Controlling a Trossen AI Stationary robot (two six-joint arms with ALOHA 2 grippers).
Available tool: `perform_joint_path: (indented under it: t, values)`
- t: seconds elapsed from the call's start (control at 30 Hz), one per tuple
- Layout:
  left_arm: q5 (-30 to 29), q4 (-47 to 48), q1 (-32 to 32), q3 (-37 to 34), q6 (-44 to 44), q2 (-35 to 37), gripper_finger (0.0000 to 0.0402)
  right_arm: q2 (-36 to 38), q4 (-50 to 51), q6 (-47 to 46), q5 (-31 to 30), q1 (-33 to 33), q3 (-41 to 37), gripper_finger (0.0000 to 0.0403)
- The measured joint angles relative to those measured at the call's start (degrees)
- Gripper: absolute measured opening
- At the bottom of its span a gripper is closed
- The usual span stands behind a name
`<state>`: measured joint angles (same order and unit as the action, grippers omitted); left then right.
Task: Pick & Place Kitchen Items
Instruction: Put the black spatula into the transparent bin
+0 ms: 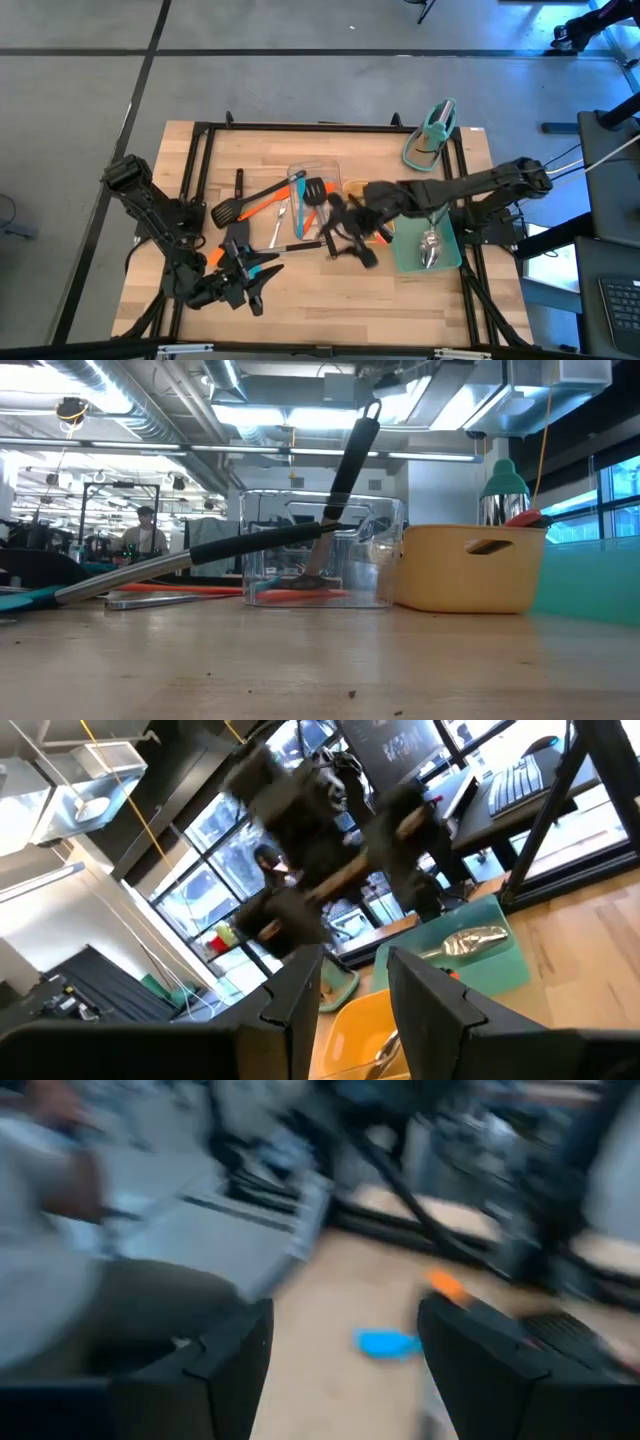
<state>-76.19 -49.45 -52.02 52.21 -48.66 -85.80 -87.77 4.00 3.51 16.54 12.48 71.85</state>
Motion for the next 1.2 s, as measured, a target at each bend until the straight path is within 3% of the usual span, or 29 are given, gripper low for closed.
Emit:
perform_joint_path:
  t: [0.13, 0.27, 0.47, 0.6, 0.7, 0.8, 0.97, 1.2]
  values:
    - [1.4, -0.5, 0.0, 0.0, 0.0, 0.0, 0.0113, 0.0, -4.8, 0.1, 6.1, 5.0, 0.0, 0.0252]
    - [1.8, -0.5, 0.4, 0.0, 1.9, 0.0, 0.0113, -0.1, -4.9, 4.9, 8.1, 9.9, 0.0, 0.0252]
    - [-1.6, 5.2, 0.4, -0.2, 17.9, 0.0, 0.0113, -0.4, -4.4, 6.4, 7.7, 15.0, 0.0, 0.0252]
    - [-2.6, 11.3, -1.5, -0.2, 29.8, 0.0, 0.0113, -0.7, -4.3, 5.8, 0.7, 17.2, 0.0, 0.0252]
    - [-2.7, 16.7, -3.4, -0.2, 39.3, 0.0, 0.0113, -1.7, -4.5, 1.6, -7.6, 18.1, 0.0, 0.0252]
    - [-2.7, 23.0, -5.5, -0.2, 48.3, 0.0, 0.0113, -3.0, -5.2, -3.7, -12.2, 17.9, 0.0, 0.0252]
    - [-0.5, 30.6, -8.1, -0.3, 60.8, 0.0, 0.0113, -5.6, -8.4, -12.3, -15.0, 16.5, 0.0, 0.0252]
    - [12.4, 43.2, -8.8, -0.3, 78.2, 0.0, 0.0113, -11.6, -17.4, -20.9, -15.0, 15.8, 0.0, 0.0252]
